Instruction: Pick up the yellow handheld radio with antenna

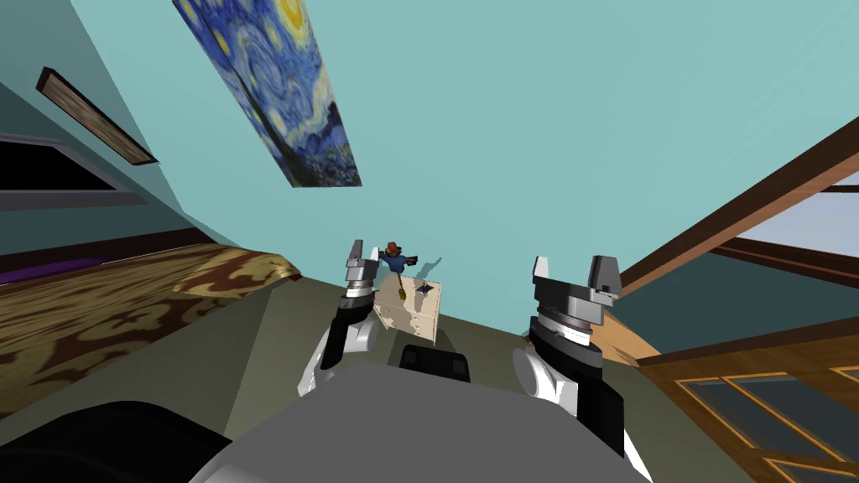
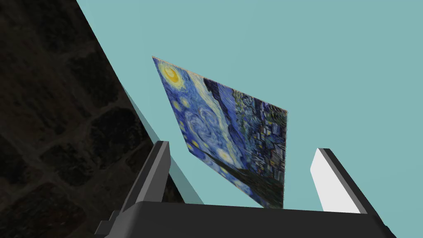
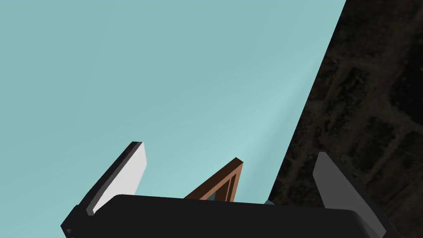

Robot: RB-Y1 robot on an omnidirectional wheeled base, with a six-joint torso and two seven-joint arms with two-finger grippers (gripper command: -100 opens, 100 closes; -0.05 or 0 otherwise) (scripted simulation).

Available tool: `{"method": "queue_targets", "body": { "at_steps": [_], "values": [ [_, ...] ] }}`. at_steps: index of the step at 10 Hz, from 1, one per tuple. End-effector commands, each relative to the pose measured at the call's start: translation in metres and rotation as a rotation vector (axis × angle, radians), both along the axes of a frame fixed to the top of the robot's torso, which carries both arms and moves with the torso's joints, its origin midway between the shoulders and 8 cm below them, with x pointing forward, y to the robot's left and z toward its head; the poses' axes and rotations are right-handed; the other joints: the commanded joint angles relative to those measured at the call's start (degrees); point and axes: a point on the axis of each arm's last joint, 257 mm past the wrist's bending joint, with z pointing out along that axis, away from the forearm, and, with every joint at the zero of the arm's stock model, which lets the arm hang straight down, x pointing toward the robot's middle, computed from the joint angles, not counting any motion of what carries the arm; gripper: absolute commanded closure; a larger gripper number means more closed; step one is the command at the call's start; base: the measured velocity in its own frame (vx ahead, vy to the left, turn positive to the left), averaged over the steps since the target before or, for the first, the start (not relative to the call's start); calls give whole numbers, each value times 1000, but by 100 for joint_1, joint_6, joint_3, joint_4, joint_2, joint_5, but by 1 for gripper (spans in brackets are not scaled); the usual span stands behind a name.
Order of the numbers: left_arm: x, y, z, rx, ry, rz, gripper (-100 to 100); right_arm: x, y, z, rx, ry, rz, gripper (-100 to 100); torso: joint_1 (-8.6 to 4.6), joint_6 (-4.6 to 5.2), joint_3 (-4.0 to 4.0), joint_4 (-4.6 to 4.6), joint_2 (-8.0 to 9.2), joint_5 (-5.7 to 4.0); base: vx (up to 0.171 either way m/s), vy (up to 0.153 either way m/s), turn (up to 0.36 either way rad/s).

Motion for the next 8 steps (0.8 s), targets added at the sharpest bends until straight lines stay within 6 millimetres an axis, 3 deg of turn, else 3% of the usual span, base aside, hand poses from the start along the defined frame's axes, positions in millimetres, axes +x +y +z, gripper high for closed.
{"method": "queue_targets", "body": {
  "at_steps": [1,4,8],
  "values": [
    [10,-2,-11,6,36,-32,-100,0,0,0,0,0,0,0,0,0,0,0,0,0,-38,-24,-14],
    [33,0,-39,-14,125,-79,-100,0,0,0,0,0,0,0,-21,1,15,6,27,-4,-74,-62,-12],
    [74,19,-105,-86,308,-122,-100,0,0,0,0,0,0,0,-29,1,15,6,27,-6,-72,-84,-5]
  ]
}}
